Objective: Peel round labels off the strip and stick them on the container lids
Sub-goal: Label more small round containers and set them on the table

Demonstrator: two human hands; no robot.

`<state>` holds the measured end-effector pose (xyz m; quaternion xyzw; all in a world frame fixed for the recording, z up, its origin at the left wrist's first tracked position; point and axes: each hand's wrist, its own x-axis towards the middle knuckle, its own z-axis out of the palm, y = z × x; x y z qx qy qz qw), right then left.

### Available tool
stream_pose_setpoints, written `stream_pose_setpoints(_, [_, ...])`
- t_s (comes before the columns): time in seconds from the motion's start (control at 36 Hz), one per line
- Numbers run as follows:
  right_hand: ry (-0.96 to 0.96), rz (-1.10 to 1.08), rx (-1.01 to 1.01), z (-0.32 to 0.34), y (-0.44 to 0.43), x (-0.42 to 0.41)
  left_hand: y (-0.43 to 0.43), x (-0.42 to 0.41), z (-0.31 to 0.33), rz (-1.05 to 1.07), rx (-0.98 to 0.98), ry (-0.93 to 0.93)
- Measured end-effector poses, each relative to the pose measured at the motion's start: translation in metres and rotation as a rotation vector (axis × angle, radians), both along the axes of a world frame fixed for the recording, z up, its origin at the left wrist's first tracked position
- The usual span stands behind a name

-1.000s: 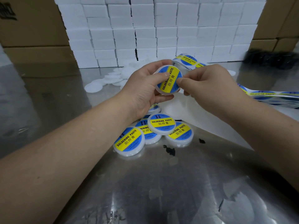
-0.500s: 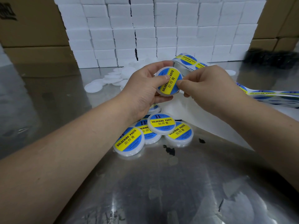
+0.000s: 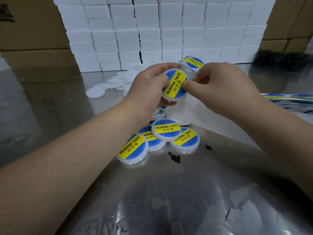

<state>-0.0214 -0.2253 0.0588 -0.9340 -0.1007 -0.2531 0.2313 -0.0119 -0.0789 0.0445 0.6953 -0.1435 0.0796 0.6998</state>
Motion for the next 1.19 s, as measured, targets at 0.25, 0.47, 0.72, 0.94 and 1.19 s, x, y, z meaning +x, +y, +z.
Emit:
stream_pose_setpoints(0.25, [0.049, 0.216, -0.036, 0.0, 0.009, -0.012, -0.007, -0.007, -0.002, 0.197, 0.284, -0.272])
stream_pose_setpoints(0.47, [0.023, 0.221, -0.109, 0.001, 0.013, -0.016, -0.004, -0.002, -0.001, 0.371, 0.562, -0.481])
stream_pose_setpoints(0.72, [-0.003, 0.042, -0.167, 0.005, 0.003, -0.009, 0.012, 0.007, -0.003, 0.446, 0.523, -0.211])
stream_pose_setpoints(0.94, [0.065, -0.007, -0.39, 0.002, 0.0, -0.004, 0.02, 0.014, -0.003, 0.201, 0.686, 0.013])
stream_pose_setpoints(1.19, [0.122, -0.054, -0.446, 0.002, -0.001, -0.003, 0.052, 0.039, -0.01, 0.544, 0.746, -0.113])
